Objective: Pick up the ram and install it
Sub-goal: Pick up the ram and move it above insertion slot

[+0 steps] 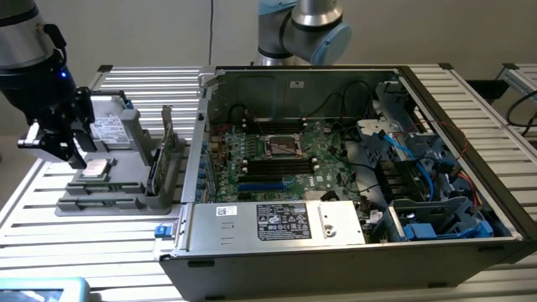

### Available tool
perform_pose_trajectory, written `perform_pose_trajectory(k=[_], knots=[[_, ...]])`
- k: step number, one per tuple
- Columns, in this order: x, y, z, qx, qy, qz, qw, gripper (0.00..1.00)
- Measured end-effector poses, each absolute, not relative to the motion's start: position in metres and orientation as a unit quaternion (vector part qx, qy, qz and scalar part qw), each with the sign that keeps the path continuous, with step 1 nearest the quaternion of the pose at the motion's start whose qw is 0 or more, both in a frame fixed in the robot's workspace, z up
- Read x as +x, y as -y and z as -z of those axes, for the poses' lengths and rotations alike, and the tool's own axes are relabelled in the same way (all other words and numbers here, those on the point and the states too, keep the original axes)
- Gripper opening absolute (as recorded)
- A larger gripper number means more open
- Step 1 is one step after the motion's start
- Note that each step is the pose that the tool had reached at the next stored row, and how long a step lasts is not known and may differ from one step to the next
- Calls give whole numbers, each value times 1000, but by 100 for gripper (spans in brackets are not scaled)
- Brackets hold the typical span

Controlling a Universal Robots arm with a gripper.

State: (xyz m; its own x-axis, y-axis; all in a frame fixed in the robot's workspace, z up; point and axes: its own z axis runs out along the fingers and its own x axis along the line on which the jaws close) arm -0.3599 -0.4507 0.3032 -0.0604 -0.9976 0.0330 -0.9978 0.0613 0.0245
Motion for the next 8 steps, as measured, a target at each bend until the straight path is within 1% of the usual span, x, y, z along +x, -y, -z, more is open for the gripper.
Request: perform_pose_trajectory(k=[8], knots=[[-360,454,-289,690,723,-3,20,44]])
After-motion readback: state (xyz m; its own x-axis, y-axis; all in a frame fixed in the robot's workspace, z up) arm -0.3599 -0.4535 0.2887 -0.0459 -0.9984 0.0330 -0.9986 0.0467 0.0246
